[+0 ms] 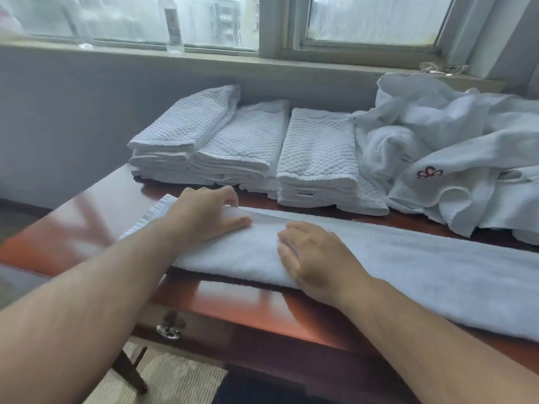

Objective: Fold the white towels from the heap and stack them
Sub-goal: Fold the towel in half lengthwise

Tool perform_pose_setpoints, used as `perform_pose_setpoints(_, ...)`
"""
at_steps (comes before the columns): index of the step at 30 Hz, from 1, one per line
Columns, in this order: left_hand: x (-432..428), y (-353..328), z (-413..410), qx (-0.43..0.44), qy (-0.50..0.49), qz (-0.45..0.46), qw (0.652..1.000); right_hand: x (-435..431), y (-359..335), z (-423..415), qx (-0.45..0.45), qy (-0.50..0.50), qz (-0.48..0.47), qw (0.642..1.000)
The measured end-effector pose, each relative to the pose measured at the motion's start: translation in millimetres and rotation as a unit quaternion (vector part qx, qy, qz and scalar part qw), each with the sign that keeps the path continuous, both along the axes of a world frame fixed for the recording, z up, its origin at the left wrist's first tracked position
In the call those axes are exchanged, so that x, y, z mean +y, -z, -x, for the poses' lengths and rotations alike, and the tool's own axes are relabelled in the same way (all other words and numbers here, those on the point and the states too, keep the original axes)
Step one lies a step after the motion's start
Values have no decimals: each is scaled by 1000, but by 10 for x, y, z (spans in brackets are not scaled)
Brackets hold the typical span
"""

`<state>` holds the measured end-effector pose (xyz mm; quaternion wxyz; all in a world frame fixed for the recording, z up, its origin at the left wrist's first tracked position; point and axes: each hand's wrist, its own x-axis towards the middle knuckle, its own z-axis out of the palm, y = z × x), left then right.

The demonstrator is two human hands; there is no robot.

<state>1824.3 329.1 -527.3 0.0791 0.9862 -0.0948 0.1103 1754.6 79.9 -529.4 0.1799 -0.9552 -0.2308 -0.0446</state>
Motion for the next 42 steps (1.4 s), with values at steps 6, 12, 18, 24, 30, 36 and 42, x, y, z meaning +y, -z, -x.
perform_pose_setpoints(6, 323, 64, 46, -27, -34, 64, 997, 463, -34, -330, 11, -33, 10, 999)
perform_pose_setpoints(12, 636, 70, 140, -38, -186, 7, 982, 579, 139, -386, 13, -71, 13, 997)
perform_pose_setpoints(18, 815, 74, 305, 119, -347, 53, 929, 571, 198, -419, 14, -71, 8, 997)
perform_pose_setpoints(24, 711, -81, 275, 185, -293, -33, 938, 544, 189, -370, 16, -67, 0, 998)
perform_pose_setpoints(30, 597, -105, 318, 194, -292, -39, 936, 474, 196, -288, 23, -68, -12, 997)
perform_pose_setpoints(36, 540, -249, 448, 218, -321, -15, 921, 424, 192, -234, 37, -60, -18, 997)
perform_pose_setpoints(42, 652, -440, 602, 226, -351, 149, 896, 448, 146, -221, 43, -56, -23, 997)
